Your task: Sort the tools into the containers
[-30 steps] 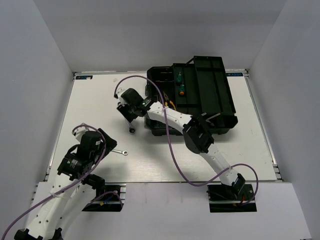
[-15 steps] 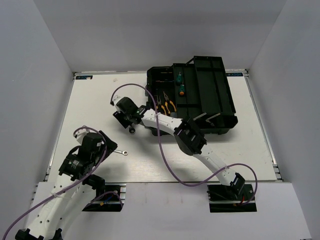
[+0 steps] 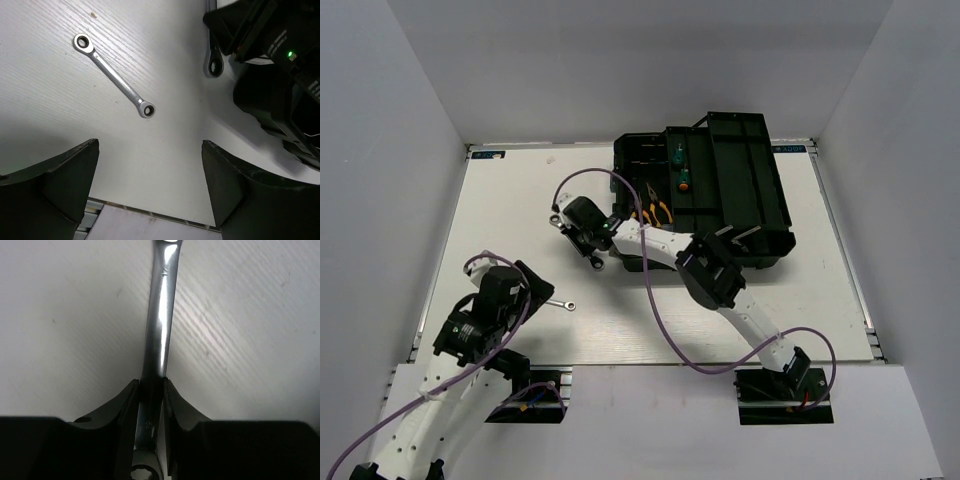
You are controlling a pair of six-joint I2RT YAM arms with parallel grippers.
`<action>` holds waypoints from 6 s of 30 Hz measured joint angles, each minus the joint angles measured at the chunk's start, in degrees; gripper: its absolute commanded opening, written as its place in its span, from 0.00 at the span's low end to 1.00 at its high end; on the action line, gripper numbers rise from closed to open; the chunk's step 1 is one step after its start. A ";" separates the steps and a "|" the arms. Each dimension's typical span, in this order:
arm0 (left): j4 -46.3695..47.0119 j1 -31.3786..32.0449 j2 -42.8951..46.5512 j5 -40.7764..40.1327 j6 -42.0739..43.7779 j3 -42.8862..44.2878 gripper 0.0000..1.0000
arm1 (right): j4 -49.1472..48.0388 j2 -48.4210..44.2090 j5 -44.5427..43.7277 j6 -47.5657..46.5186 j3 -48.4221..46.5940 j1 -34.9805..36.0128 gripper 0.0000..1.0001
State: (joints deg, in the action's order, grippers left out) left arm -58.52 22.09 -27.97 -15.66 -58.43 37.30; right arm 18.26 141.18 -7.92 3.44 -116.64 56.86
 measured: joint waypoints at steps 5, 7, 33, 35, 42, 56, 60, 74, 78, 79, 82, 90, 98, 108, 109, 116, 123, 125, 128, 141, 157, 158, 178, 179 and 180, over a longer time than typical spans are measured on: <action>0.07 0.00 1.86 0.15 -0.09 -0.17 0.94 | 0.20 -6.21 1.01 -1.03 9.60 -0.22 0.10; 0.17 0.00 2.27 0.31 -0.11 -0.42 0.94 | -0.02 -8.57 1.44 -1.90 13.29 -0.04 0.10; 1.11 0.00 3.96 2.19 0.13 -2.23 0.94 | 14.93 -5.95 4.33 -12.96 5.01 4.07 0.48; 1.11 0.00 3.93 2.19 0.13 -2.23 0.94 | 14.91 -5.81 5.22 -13.05 4.92 3.96 0.49; 1.11 0.00 3.91 2.21 0.13 -2.23 0.94 | 16.15 -5.14 7.43 -13.44 3.80 3.30 0.35; 2.99 0.00 0.09 4.68 -0.74 -5.53 0.94 | 14.78 -7.45 10.36 -13.31 7.43 3.19 0.00; 3.74 0.00 -7.17 5.95 -1.38 -5.53 0.94 | 19.76 -8.37 14.14 -13.22 7.39 2.34 0.00; 6.45 0.00 -11.63 7.23 -4.07 -5.53 0.93 | 33.88 -13.40 23.54 -10.71 7.37 -0.17 0.00; 6.32 0.00 -10.88 7.21 -4.50 -5.53 0.93 | 34.40 -15.39 23.58 -10.32 7.34 -0.98 0.00; 6.27 0.00 -10.56 7.21 -4.59 -5.53 0.93 | 34.40 -15.61 23.54 -10.25 7.30 -1.05 0.00; 6.27 0.00 -10.03 7.19 -4.61 -5.53 0.93 | 34.45 -15.67 23.50 -10.03 7.23 -1.46 0.00; 5.99 0.00 -8.92 7.06 -4.63 -5.53 0.91 | 36.98 -15.67 26.01 -9.49 3.41 -1.57 0.00; 5.31 0.00 -4.11 5.64 -4.59 -4.68 0.91 | 37.31 -16.74 30.47 -8.22 -1.05 -1.75 0.00; 7.04 0.00 -9.86 5.64 -4.59 -4.57 0.91 | 36.48 -26.53 20.06 -7.72 -1.70 -9.75 0.00; 7.50 0.00 -10.51 5.66 -4.61 -4.59 0.91 | 36.20 -27.85 18.58 -7.80 -1.70 -10.88 0.00; 9.94 0.00 -12.44 5.68 -4.59 -5.27 0.93 | 33.09 -35.82 2.12 -10.73 -1.62 -19.28 0.00; 12.28 0.00 -15.69 5.62 -4.94 -8.57 0.95 | 31.28 -37.75 -5.70 -14.60 -1.38 -30.05 0.00; 12.57 0.00 -17.94 5.62 -5.11 -8.98 0.95 | 31.43 -37.75 -6.95 -15.28 -0.85 -33.00 0.00; 13.42 0.00 -21.53 5.60 -5.49 -9.09 0.96 | 31.91 -37.57 -7.26 -16.04 -0.76 -36.72 0.00; 14.40 0.00 -30.75 3.43 -6.84 -6.80 0.96 | 36.74 -30.49 4.11 -19.89 -0.66 -42.73 0.00; 10.27 0.00 -37.46 1.51 -9.46 -1.75 0.89 | 35.93 -38.97 10.58 -21.51 7.37 -44.37 0.71; 9.97 0.00 -37.46 1.42 -9.79 -1.68 0.85 | 35.41 -41.00 11.50 -21.24 8.39 -44.30 0.71; 10.91 0.00 -51.49 -2.25 -17.05 3.15 0.54 | 26.14 -61.37 26.75 -17.62 33.79 -43.74 0.72; 10.88 0.00 -51.74 -2.38 -17.33 3.21 0.51 | 25.97 -62.05 27.06 -17.62 34.49 -43.74 0.72; 10.84 0.00 -51.95 -2.43 -17.68 3.37 0.50 | 25.62 -63.12 27.26 -17.64 35.54 -43.76 0.72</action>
State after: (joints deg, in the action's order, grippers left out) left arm -47.68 22.09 -79.92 -18.09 -76.12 40.66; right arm 43.88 78.06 19.33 -14.20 -81.10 13.10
